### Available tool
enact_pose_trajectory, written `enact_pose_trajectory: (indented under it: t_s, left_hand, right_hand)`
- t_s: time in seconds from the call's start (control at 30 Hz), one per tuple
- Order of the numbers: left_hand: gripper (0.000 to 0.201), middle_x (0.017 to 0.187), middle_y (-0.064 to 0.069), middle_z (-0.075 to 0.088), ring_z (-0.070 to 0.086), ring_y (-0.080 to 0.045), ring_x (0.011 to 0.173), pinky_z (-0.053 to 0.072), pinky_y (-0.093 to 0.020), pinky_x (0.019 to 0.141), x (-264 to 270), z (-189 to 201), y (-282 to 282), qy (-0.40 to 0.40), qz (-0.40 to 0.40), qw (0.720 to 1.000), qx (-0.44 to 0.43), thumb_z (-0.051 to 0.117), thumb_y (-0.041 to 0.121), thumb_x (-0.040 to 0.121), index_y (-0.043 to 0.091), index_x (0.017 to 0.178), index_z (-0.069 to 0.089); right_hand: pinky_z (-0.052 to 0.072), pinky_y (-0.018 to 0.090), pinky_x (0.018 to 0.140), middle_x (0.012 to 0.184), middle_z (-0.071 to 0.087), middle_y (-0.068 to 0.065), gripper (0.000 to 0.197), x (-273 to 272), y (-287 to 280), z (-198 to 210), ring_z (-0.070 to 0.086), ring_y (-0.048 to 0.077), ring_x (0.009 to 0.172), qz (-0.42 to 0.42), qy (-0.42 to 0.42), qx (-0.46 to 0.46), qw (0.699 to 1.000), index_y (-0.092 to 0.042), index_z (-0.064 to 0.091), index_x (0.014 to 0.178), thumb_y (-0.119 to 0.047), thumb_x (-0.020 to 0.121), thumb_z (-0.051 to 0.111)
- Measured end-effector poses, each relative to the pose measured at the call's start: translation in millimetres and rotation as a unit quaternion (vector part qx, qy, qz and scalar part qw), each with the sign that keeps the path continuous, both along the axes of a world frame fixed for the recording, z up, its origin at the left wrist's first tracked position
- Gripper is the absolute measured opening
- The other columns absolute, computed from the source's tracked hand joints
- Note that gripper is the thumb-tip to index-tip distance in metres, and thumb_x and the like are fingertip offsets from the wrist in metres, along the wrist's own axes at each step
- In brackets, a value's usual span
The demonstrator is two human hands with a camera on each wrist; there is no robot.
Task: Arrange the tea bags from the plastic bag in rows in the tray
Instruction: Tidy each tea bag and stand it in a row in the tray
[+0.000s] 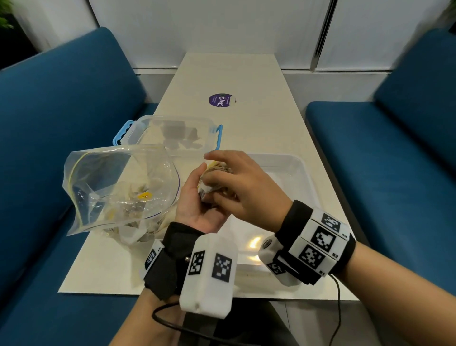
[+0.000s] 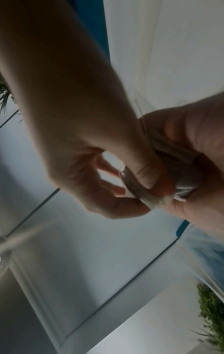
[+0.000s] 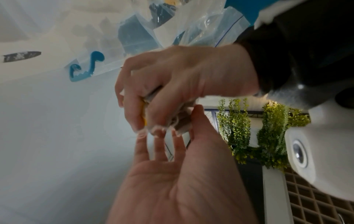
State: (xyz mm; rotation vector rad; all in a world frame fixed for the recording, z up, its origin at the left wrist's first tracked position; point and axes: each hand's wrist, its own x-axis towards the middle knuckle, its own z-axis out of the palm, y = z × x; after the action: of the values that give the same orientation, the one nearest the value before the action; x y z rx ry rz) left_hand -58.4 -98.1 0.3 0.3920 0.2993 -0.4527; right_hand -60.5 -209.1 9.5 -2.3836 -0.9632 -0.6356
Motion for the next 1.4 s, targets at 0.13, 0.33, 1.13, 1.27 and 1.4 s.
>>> enact_pose_trajectory:
  t_s: [0.13,0.33,1.13,1.27,1.4]
  left_hand:
    - [0.044,0.062,-0.009,0.065,0.067,-0.018,0.053,0.053,-0.023,0.046,2,1,2,-0.008,0.003,1.0,0.008,0.044,0.03,0.096,0.003,0.068,0.065]
    - [0.033,0.068,-0.011,0.065,0.067,-0.019,0.059,0.057,-0.027,0.053,5,2,4,0.015,-0.006,0.998,0.057,0.048,0.032,0.093,0.006,0.079,0.061]
    - [0.034,0.08,-0.018,0.069,0.062,-0.027,0.084,0.048,-0.048,0.077,8,-3,13,0.031,-0.026,0.997,0.069,0.046,0.034,0.095,0.003,0.093,0.061]
    - [0.032,0.089,-0.017,0.067,0.06,-0.026,0.092,0.048,-0.041,0.089,9,-6,15,0.034,-0.022,0.998,0.057,0.047,0.033,0.094,0.005,0.096,0.061]
    - [0.03,0.079,-0.013,0.066,0.062,-0.023,0.074,0.055,-0.035,0.068,11,-10,15,0.025,-0.023,0.997,0.067,0.045,0.034,0.095,0.008,0.091,0.06]
  right_hand:
    - [0.047,0.036,0.062,0.092,0.063,0.014,0.023,2,0,7,0.058,0.031,0.075,-0.017,-0.053,0.005,0.998,-0.01,0.072,0.083,-0.019,0.079,0.05]
    - [0.048,0.039,0.057,0.081,0.062,0.009,0.026,2,2,11,0.055,0.027,0.068,-0.055,-0.014,-0.003,0.998,-0.005,0.065,0.086,-0.02,0.081,0.044]
    - [0.048,0.045,0.065,0.085,0.053,-0.002,0.014,-5,-5,25,0.05,0.023,0.073,-0.112,0.125,-0.043,0.985,-0.011,0.052,0.095,-0.023,0.094,0.047]
    - [0.049,0.045,0.067,0.1,0.058,0.004,0.024,-1,-6,25,0.055,0.028,0.081,-0.068,0.135,-0.058,0.987,-0.013,0.055,0.114,-0.013,0.09,0.049]
    - [0.051,0.043,0.05,0.088,0.062,0.009,0.023,3,-7,19,0.059,0.031,0.066,-0.052,0.079,-0.068,0.993,-0.012,0.068,0.097,-0.016,0.079,0.053]
